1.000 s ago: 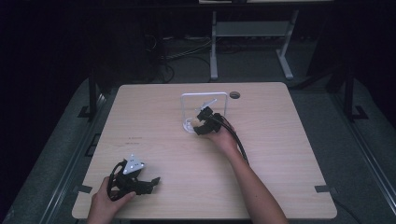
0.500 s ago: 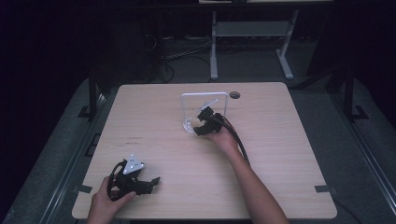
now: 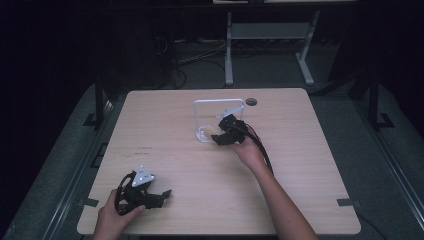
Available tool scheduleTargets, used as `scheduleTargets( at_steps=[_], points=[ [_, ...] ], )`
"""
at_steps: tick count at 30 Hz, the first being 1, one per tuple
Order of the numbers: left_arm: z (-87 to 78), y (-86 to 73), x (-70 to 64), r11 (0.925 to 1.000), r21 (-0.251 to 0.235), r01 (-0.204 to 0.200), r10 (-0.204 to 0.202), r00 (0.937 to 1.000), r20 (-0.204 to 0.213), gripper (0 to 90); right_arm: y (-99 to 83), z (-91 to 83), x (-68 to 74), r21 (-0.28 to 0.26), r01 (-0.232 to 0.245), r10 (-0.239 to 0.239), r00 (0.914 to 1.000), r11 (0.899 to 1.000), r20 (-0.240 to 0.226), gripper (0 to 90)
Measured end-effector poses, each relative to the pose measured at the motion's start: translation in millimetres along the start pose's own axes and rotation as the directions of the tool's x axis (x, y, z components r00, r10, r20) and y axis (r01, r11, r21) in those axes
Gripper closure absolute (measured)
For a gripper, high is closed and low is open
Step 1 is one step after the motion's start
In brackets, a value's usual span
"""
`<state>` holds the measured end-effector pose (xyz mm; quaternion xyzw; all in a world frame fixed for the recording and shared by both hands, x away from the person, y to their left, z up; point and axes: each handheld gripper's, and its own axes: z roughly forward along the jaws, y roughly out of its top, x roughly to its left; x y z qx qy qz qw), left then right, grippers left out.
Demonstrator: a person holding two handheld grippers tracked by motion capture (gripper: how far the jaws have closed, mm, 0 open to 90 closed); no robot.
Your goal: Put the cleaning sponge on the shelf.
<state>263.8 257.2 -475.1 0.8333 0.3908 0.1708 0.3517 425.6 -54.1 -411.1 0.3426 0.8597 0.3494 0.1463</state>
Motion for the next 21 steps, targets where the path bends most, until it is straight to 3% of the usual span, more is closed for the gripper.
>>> scheduleTargets(
  at_steps=[7,14,21],
  points=[
    [-0.1,0.0,0.0,1.0000,0.001,0.000,0.000,1.0000,0.000,12.9,-8.4,-13.4,3.4,-0.014,-0.002,0.002,0.9996,1.000,-0.029,61.0],
    [0.1,0.0,-0.2,1.0000,-0.002,0.003,-0.003,1.0000,0.000,12.9,-18.7,-14.5,8.6,-0.012,-0.001,-0.001,0.9958,1.000,-0.091,88.8],
    [-0.1,0.0,0.0,1.0000,0.000,0.000,0.000,1.0000,0.000,12.9,-27.3,-4.5,14.1,0.008,-0.008,0.009,0.9910,1.000,-0.134,89.8]
  ],
)
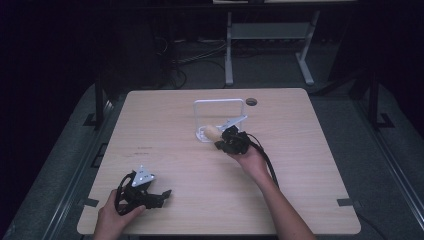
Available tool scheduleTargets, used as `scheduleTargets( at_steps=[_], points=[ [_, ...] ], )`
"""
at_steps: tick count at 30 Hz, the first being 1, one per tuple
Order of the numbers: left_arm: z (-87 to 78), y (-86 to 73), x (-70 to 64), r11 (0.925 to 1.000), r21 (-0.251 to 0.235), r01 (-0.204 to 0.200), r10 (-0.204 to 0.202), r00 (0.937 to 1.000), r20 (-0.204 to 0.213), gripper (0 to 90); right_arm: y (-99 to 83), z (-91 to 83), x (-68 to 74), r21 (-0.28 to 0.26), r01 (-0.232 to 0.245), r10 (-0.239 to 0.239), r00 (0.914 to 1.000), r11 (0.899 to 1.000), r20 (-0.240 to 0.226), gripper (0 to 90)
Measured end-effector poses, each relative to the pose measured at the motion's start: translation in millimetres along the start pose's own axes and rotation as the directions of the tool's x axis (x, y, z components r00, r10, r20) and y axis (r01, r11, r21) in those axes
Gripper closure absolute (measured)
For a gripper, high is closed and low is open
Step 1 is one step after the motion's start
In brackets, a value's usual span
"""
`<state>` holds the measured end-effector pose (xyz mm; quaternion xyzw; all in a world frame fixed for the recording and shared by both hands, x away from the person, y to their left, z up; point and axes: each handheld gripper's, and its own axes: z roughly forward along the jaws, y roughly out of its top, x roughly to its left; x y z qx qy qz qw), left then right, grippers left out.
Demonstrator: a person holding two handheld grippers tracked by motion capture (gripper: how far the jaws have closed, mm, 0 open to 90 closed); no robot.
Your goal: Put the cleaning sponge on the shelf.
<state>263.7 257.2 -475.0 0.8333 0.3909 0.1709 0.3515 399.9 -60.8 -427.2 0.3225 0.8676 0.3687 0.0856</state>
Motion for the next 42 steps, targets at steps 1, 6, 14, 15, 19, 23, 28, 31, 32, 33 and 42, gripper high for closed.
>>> scheduleTargets(
  at_steps=[1,6,14,15,19,23,28,31,32,33,42],
  points=[
    [0.0,0.0,0.0,1.0000,0.000,0.000,0.000,1.0000,0.000,12.9,-0.9,1.3,0.5,0.001,-0.003,0.003,1.0000,1.000,-0.003,89.8],
    [0.1,0.0,-0.1,1.0000,-0.001,0.002,-0.002,1.0000,0.001,12.9,-4.2,13.7,1.2,0.028,0.001,-0.001,1.0000,1.000,-0.003,89.8],
    [0.1,0.0,-0.1,1.0000,-0.001,0.002,-0.002,1.0000,0.001,12.9,-7.5,27.4,-2.9,0.046,-0.007,0.007,1.0000,0.999,0.006,89.8],
    [0.1,0.0,-0.1,1.0000,-0.002,0.002,-0.002,1.0000,0.001,12.9,-8.3,29.2,-4.0,0.051,-0.007,0.006,0.9999,0.999,0.012,89.8],
    [0.1,0.0,-0.1,1.0000,-0.002,0.002,-0.002,1.0000,0.001,12.9,-9.7,30.9,-7.2,0.052,-0.016,0.015,0.9997,0.999,0.020,89.8],
    [0.1,0.0,-0.1,1.0000,-0.002,0.002,-0.002,1.0000,0.001,12.9,-10.1,30.4,-10.4,0.048,-0.022,0.021,0.9992,0.999,0.035,89.8],
    [0.1,0.0,-0.1,1.0000,-0.001,0.002,-0.002,1.0000,0.001,12.9,-10.8,29.7,-14.0,0.050,-0.030,0.027,0.9984,0.998,0.049,89.8],
    [0.1,0.0,-0.1,1.0000,-0.002,0.002,-0.002,1.0000,0.001,12.9,-11.4,29.3,-17.5,0.053,-0.033,0.030,0.9974,0.998,0.066,89.8],
    [0.1,0.0,-0.1,1.0000,-0.002,0.002,-0.002,1.0000,0.001,12.9,-11.5,29.0,-18.5,0.054,-0.035,0.031,0.9971,0.998,0.069,89.8],
    [0.1,0.0,-0.1,1.0000,-0.002,0.002,-0.002,1.0000,0.001,12.9,-11.6,28.7,-20.0,0.057,-0.036,0.032,0.9968,0.998,0.074,89.8],
    [0.1,0.0,-0.1,1.0000,-0.002,0.002,-0.002,1.0000,0.001,12.9,-11.6,26.8,-33.3,0.061,-0.058,0.052,0.9935,0.996,0.101,89.7]
  ],
)
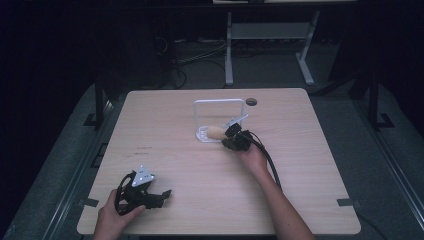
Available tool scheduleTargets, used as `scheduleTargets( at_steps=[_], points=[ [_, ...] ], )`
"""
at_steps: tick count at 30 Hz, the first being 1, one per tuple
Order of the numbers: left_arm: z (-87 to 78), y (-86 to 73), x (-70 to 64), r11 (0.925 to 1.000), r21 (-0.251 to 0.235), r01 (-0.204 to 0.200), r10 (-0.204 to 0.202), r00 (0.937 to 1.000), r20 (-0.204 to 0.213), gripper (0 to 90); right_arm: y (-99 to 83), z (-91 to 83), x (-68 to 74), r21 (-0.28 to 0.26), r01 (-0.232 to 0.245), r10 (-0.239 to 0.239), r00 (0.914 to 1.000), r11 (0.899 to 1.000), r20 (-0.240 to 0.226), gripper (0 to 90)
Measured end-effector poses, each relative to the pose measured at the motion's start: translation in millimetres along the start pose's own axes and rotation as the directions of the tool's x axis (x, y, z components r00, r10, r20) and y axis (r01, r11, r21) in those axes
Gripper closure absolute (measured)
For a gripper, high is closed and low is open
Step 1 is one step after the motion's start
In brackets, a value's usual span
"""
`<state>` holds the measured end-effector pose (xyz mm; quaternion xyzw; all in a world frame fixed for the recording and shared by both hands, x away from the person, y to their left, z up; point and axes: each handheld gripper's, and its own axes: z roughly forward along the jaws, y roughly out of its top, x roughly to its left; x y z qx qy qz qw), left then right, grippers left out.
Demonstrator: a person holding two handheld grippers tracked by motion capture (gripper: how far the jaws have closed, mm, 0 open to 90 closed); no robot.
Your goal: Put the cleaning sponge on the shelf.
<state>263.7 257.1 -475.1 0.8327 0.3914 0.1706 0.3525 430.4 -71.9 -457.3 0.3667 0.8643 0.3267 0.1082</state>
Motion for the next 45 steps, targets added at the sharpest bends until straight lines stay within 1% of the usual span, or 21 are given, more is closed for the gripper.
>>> scheduleTargets(
  at_steps=[5,13,17,22,25,27,30,36,37,41,45],
  points=[
    [0.0,0.0,0.0,1.0000,0.000,0.000,0.000,1.0000,0.000,12.9,1.3,-0.2,-6.6,0.007,-0.004,0.004,0.9998,1.000,0.022,89.8],
    [0.0,0.0,0.0,1.0000,0.000,0.000,0.000,1.0000,0.000,12.9,1.0,1.9,-14.1,0.016,-0.011,0.010,0.9993,1.000,0.036,89.8],
    [0.0,0.0,0.0,1.0000,0.000,0.000,0.000,1.0000,0.000,12.9,0.3,2.3,-14.0,0.016,-0.012,0.011,0.9994,1.000,0.031,89.8],
    [0.0,0.0,0.0,1.0000,0.000,0.000,0.000,1.0000,0.000,12.9,-0.1,-1.6,-11.7,0.010,-0.010,0.010,0.9997,1.000,0.023,89.7],
    [0.0,0.0,0.0,1.0000,0.000,0.000,0.000,1.0000,0.000,12.9,-1.3,-6.4,-9.5,0.007,-0.005,0.004,0.9998,1.000,0.018,89.7],
    [0.0,0.0,0.0,1.0000,0.000,0.000,0.000,1.0000,0.000,12.9,-1.6,-9.7,-7.9,0.000,-0.007,0.007,0.9999,1.000,0.011,89.6],
    [0.0,0.0,0.0,1.0000,0.000,0.000,0.000,1.0000,0.000,12.9,-2.7,-16.4,-7.0,-0.016,0.003,-0.003,1.0000,1.000,0.006,89.0],
    [0.0,0.0,0.0,1.0000,0.000,0.000,0.000,1.0000,0.000,12.9,-5.6,-25.1,-6.6,-0.029,0.006,-0.006,1.0000,1.000,-0.007,81.6],
    [0.0,0.0,0.0,1.0000,0.000,0.000,0.000,1.0000,0.000,12.9,-5.6,-25.1,-6.6,-0.029,0.006,-0.006,1.0000,1.000,-0.007,81.6],
    [0.0,0.0,0.0,1.0000,0.000,0.000,0.000,1.0000,0.000,12.9,-9.0,-30.6,-6.3,-0.045,0.004,-0.005,1.0000,0.999,-0.005,69.0],
    [0.0,0.0,0.0,1.0000,0.001,0.000,0.000,1.0000,0.000,12.9,-11.8,-35.8,-4.2,-0.053,0.006,-0.005,0.9999,0.999,0.012,59.5]
  ],
)
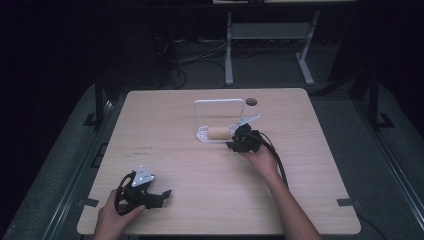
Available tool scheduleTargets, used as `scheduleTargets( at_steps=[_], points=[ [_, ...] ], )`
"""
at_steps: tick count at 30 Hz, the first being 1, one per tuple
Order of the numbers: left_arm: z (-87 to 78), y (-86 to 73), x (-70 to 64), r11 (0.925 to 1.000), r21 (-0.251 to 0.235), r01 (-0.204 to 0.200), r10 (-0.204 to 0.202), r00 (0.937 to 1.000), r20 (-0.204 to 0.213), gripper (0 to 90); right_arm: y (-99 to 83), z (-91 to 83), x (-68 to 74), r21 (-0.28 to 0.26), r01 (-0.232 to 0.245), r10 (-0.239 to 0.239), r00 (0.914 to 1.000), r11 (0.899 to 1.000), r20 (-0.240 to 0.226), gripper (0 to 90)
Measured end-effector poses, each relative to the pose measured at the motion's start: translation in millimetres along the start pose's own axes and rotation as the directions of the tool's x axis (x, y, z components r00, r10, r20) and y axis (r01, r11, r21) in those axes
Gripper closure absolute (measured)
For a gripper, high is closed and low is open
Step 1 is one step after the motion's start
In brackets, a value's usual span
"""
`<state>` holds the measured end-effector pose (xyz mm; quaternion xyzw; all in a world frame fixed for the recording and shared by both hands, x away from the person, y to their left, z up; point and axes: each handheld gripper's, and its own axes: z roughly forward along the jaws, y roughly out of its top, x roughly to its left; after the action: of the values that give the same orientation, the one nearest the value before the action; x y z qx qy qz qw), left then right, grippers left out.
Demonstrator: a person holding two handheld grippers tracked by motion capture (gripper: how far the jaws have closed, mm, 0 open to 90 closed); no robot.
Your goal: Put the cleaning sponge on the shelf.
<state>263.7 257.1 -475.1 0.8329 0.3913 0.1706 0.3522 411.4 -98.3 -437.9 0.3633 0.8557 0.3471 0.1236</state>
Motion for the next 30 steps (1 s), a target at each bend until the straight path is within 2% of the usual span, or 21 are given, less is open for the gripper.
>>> scheduleTargets(
  at_steps=[6,10,20,30],
  points=[
    [0.0,0.0,0.0,1.0000,0.000,0.000,0.000,1.0000,0.000,12.9,-3.3,-8.1,2.8,-0.018,0.006,-0.005,0.9993,1.000,0.036,42.2],
    [0.0,0.0,0.0,1.0000,0.000,0.000,0.000,1.0000,0.000,12.9,-6.8,-12.3,2.6,-0.025,-0.002,0.003,0.9989,1.000,0.047,36.4],
    [0.0,0.0,0.0,1.0000,0.000,-0.001,0.001,1.0000,0.000,12.9,-17.9,-23.0,0.2,-0.031,-0.022,0.024,0.9980,0.999,0.058,27.5],
    [0.0,-0.1,-0.2,1.0000,-0.002,0.002,-0.002,1.0000,0.000,12.9,-39.8,-40.9,-3.9,-0.049,-0.039,0.043,0.9965,0.998,0.071,26.2]
  ],
)
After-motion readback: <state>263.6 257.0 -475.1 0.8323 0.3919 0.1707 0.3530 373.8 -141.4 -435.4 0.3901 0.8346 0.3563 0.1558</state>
